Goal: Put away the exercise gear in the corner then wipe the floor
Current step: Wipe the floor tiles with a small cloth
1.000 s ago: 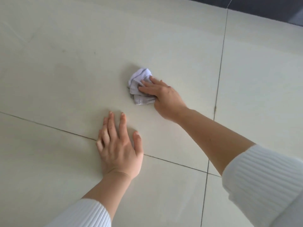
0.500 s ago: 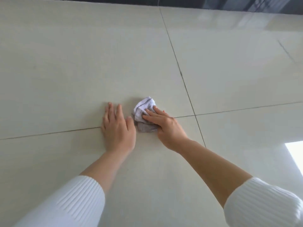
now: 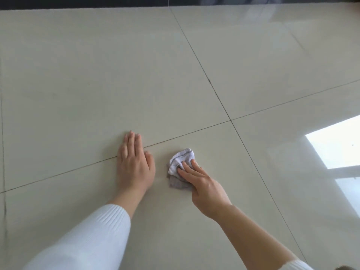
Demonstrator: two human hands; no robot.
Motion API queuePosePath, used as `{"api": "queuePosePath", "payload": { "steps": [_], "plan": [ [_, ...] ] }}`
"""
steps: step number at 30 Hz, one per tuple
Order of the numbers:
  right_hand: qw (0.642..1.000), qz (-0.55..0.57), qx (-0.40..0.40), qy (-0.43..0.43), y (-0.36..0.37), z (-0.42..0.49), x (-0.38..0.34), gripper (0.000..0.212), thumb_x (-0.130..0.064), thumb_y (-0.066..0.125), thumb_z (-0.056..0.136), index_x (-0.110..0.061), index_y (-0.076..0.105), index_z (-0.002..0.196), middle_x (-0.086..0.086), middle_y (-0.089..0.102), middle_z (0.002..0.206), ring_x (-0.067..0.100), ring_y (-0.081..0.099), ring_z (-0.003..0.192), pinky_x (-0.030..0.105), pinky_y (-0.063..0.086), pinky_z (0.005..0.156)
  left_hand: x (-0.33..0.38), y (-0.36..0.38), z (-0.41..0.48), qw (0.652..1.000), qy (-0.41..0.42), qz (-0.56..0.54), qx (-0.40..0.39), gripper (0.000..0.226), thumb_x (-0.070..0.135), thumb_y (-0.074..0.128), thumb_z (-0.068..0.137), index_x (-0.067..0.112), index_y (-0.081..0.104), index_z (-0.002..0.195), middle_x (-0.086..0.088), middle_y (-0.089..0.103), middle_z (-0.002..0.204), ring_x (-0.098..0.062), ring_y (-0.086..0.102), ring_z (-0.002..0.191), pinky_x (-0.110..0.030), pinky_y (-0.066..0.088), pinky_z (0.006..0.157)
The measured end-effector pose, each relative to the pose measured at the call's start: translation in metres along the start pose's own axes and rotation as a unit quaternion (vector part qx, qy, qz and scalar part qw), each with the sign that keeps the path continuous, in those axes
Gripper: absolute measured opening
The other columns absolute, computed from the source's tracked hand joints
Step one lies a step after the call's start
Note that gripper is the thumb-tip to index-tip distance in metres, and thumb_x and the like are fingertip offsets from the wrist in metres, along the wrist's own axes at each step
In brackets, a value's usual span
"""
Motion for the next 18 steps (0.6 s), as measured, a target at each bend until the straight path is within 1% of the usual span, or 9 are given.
{"api": "queuePosePath", "payload": {
  "steps": [2,3,4,5,8,10,13,15,18],
  "plan": [
    [0.999,-0.027,-0.014,-0.014,0.002,-0.002,-0.002,0.077,0.005,0.028,0.082,-0.035,0.029,0.148,-0.025,0.013,0.154,-0.002,-0.001,0.143,0.023,0.016,0.117,-0.001,0.0,0.0,1.0,0.002,-0.004,0.001,0.057,0.025,0.03,0.092,-0.002,0.037,0.141,-0.019,0.033,0.151,-0.03,0.024,0.143,-0.043,0.022,0.116],
    [0.998,-0.048,-0.024,-0.028,0.002,-0.001,-0.002,0.079,0.005,0.026,0.08,-0.031,0.024,0.15,-0.024,0.007,0.154,-0.001,-0.005,0.143,0.022,0.005,0.118,-0.001,0.0,0.0,1.0,0.002,-0.005,0.002,0.057,0.025,0.03,0.092,-0.002,0.037,0.141,-0.019,0.033,0.151,-0.03,0.024,0.143,-0.042,0.022,0.116],
    [0.996,-0.069,-0.029,-0.041,-0.001,0.002,0.001,0.082,0.006,0.025,0.078,-0.03,0.018,0.151,-0.023,0.001,0.154,-0.001,-0.01,0.142,0.021,-0.003,0.117,-0.001,0.0,0.0,1.0,0.002,-0.005,0.004,0.057,0.025,0.031,0.092,-0.002,0.038,0.141,-0.019,0.033,0.151,-0.03,0.025,0.143,-0.042,0.022,0.116],
    [0.995,-0.086,-0.027,-0.048,-0.005,0.007,0.005,0.084,0.008,0.026,0.078,-0.029,0.013,0.152,-0.023,-0.004,0.154,0.0,-0.013,0.141,0.02,-0.007,0.116,-0.001,0.0,0.0,1.0,0.002,-0.005,0.007,0.056,0.024,0.032,0.091,-0.002,0.038,0.141,-0.019,0.034,0.151,-0.031,0.025,0.142,-0.042,0.023,0.116],
    [0.994,-0.103,0.012,-0.028,-0.025,0.038,0.025,0.088,0.013,0.033,0.078,-0.028,0.009,0.152,-0.024,-0.009,0.151,0.0,-0.015,0.14,0.023,-0.007,0.117,-0.001,0.001,0.0,1.0,-0.006,-0.002,0.015,0.057,0.024,0.033,0.09,-0.002,0.039,0.141,-0.018,0.034,0.151,-0.029,0.026,0.143,-0.041,0.023,0.116],
    [0.994,-0.103,0.041,0.002,-0.038,0.067,0.035,0.086,0.014,0.034,0.08,-0.027,0.01,0.152,-0.021,-0.006,0.154,0.002,-0.013,0.143,0.024,-0.006,0.117,0.0,0.0,0.0,1.0,-0.007,-0.002,0.022,0.057,0.024,0.034,0.09,-0.001,0.039,0.14,-0.017,0.034,0.151,-0.029,0.026,0.143,-0.039,0.022,0.116],
    [0.992,-0.09,0.074,0.051,-0.054,0.114,0.042,0.083,0.012,0.031,0.082,-0.027,0.013,0.153,-0.013,0.003,0.16,0.011,-0.007,0.147,0.027,-0.004,0.119,0.0,0.0,-0.001,1.0,-0.013,0.001,0.025,0.056,0.024,0.034,0.09,0.0,0.04,0.14,-0.016,0.034,0.151,-0.028,0.027,0.142,-0.039,0.022,0.116],
    [0.99,-0.097,0.076,0.069,-0.065,0.143,0.042,0.084,0.012,0.032,0.081,-0.027,0.013,0.153,-0.011,0.002,0.16,0.013,-0.006,0.148,0.03,-0.001,0.12,0.0,0.002,-0.001,1.0,-0.02,0.009,0.019,0.057,0.025,0.034,0.09,0.001,0.039,0.141,-0.015,0.033,0.152,-0.028,0.027,0.142,-0.039,0.022,0.116],
    [0.989,-0.111,0.072,0.073,-0.079,0.182,0.039,0.083,0.01,0.031,0.082,-0.028,0.011,0.153,-0.012,0.0,0.16,0.013,-0.007,0.147,0.031,0.004,0.12,0.001,0.001,0.001,0.999,-0.027,0.013,0.019,0.058,0.026,0.034,0.088,0.001,0.041,0.14,-0.016,0.035,0.151,-0.028,0.029,0.142,-0.04,0.023,0.116]
  ]
}}
Point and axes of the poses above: each hand's wrist, its own z-axis towards the middle knuckle, its own y-axis out of the palm, x = y × z, the point moved 5 cm from there along z, towards the middle knuckle
